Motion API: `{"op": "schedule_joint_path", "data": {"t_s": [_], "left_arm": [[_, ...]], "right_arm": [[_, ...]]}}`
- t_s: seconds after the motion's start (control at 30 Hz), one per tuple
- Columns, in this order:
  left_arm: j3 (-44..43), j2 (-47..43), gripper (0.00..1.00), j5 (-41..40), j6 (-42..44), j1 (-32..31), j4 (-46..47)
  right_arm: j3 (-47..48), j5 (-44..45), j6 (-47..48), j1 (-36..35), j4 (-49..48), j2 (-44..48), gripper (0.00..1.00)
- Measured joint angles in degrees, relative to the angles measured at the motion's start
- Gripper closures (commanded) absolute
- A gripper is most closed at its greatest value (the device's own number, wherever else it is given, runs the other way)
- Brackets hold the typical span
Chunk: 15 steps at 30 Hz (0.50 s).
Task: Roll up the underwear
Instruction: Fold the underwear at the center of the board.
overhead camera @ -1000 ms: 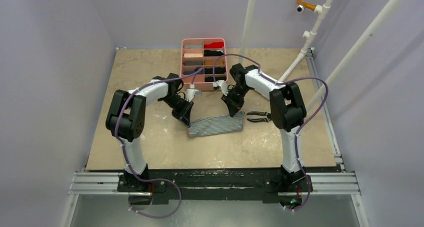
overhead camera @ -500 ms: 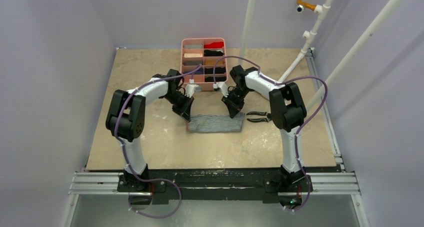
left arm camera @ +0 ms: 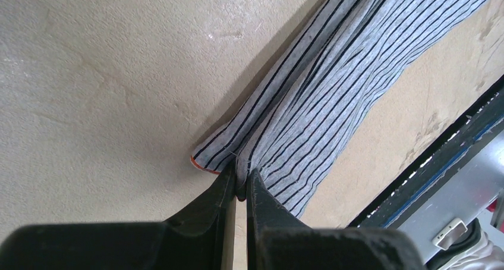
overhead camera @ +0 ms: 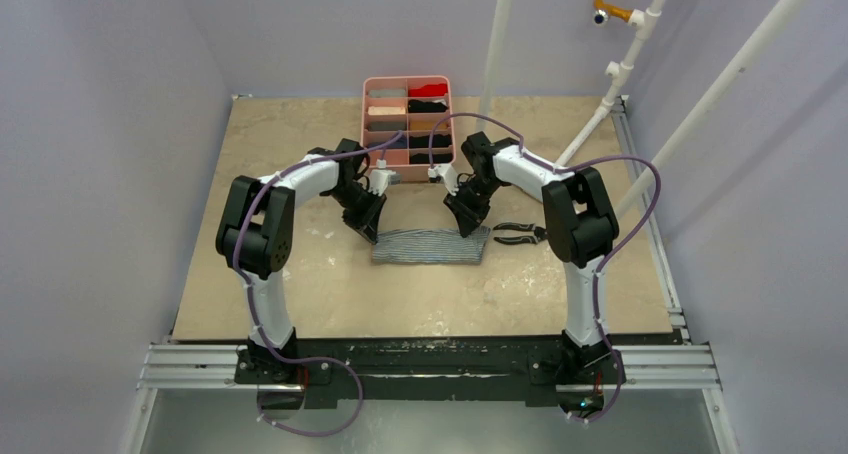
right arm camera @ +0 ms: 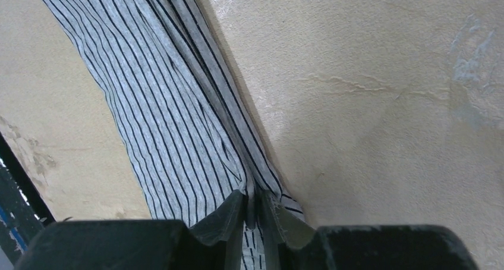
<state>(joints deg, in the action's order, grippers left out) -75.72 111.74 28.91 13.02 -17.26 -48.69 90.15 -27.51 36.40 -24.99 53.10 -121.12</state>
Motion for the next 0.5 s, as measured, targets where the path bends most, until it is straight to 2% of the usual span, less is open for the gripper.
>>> {"op": "schedule_joint_path", "data": {"t_s": [0.17, 0.3, 0.4, 0.5], "left_arm": [[-0.07, 0.00, 0.98, -0.17, -0.44, 0.00, -0.09], [-0.07, 0.00, 0.97, -0.20, -0.46, 0.00, -0.15], [-0.07, 0.02, 0.97, -0.20, -0.46, 0.00, -0.17], [-0.07, 0.00, 0.97, -0.22, -0.46, 0.00, -0.22]], "right_arm": [[-1.99, 0.98, -0.83, -0.02, -1.77, 1.49, 0.68], [-2.75, 1.31, -1.42, -0.02, -3.30, 2.49, 0.64], [-2.89, 1.73, -1.95, 0.00, -4.68, 3.19, 0.55], [-3.39, 2.45, -2.40, 0.02, -5.90, 4.63, 0.53]]}}
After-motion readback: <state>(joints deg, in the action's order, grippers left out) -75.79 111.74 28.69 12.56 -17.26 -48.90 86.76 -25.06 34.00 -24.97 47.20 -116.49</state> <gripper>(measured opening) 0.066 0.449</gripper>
